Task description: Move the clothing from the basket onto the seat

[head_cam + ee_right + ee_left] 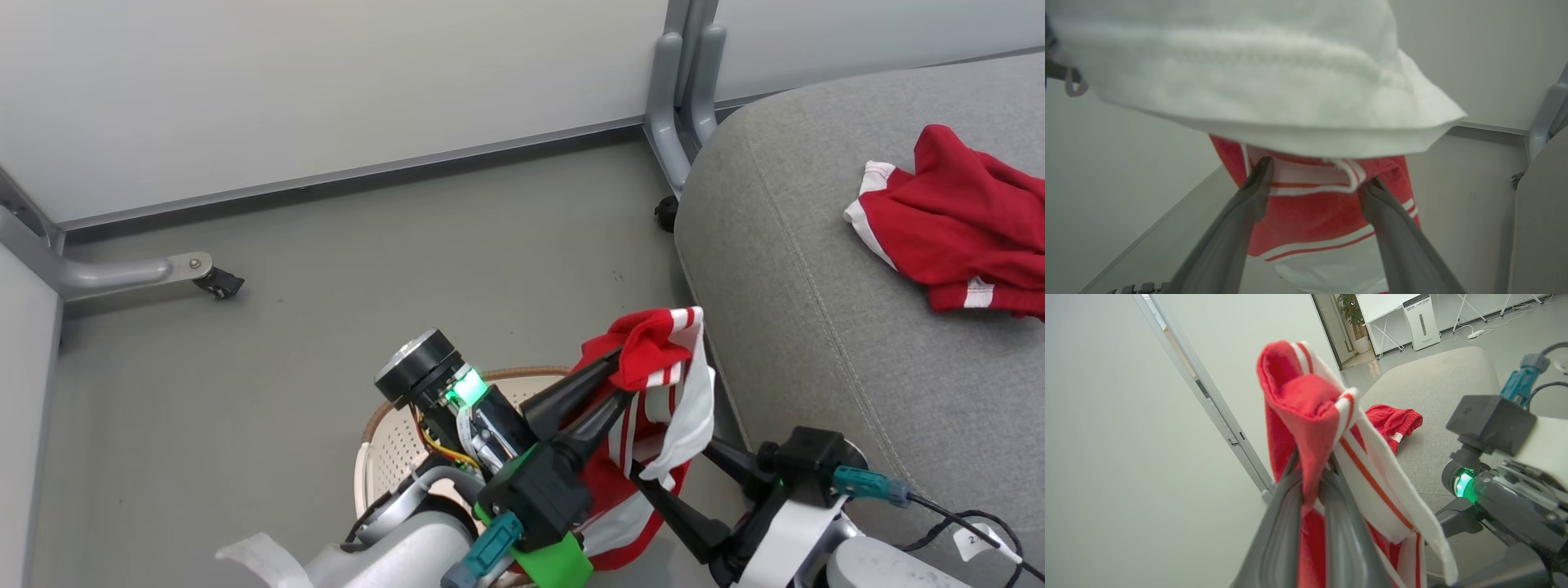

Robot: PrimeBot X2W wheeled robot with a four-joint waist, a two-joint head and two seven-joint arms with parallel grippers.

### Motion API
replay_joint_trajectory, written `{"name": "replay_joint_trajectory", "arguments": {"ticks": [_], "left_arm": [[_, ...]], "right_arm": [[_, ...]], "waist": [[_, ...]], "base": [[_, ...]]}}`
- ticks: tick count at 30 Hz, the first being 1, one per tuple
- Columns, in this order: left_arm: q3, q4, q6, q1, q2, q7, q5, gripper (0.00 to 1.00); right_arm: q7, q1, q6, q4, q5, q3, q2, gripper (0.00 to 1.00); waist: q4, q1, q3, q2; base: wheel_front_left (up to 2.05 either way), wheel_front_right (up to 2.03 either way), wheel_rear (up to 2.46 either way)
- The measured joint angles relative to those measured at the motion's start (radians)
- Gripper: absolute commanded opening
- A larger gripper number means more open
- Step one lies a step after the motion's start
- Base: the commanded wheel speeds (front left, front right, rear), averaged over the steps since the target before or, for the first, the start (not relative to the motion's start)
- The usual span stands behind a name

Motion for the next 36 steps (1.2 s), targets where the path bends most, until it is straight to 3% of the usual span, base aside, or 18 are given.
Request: {"name": "replay_joint_trajectory", "arguments": {"ticks": [13, 23, 25, 26, 27, 36], "left_arm": [[-0.021, -0.001, 0.000, -0.003, -0.009, -0.003, -0.020, 0.00], [-0.033, -0.001, 0.001, -0.003, -0.013, -0.002, -0.027, 0.00], [-0.036, -0.001, 0.002, -0.003, -0.013, -0.002, -0.030, 0.00], [-0.036, 0.000, 0.002, -0.003, -0.013, -0.002, -0.030, 0.00], [-0.037, 0.000, 0.004, -0.003, -0.013, -0.002, -0.030, 0.00], [-0.035, 0.008, 0.016, -0.003, -0.008, -0.002, -0.039, 0.00]], "right_arm": [[0.000, -0.044, 0.000, 0.090, -0.001, 0.113, 0.098, 1.00], [0.000, -0.049, 0.000, 0.156, -0.021, 0.110, 0.170, 1.00], [0.000, -0.047, 0.000, 0.156, -0.023, 0.108, 0.173, 0.49], [0.000, -0.044, 0.000, 0.156, -0.022, 0.105, 0.176, 0.09], [0.000, -0.041, 0.000, 0.156, -0.021, 0.103, 0.177, 0.00], [0.000, -0.027, 0.000, 0.138, -0.009, 0.110, 0.160, 0.00]], "waist": [[0.006, 0.0000, -0.026, 0.0000], [0.009, 0.0000, -0.040, 0.0000], [0.009, 0.0000, -0.041, 0.0000], [0.009, 0.0000, -0.042, 0.0000], [0.008, 0.0001, -0.042, 0.0000], [-0.002, 0.0000, -0.041, 0.0000]], "base": [[0.00, 0.00, 0.00], [0.00, 0.00, 0.00], [0.00, 0.00, 0.00], [0.00, 0.00, 0.00], [0.00, 0.00, 0.00], [0.00, 0.00, 0.00]]}}
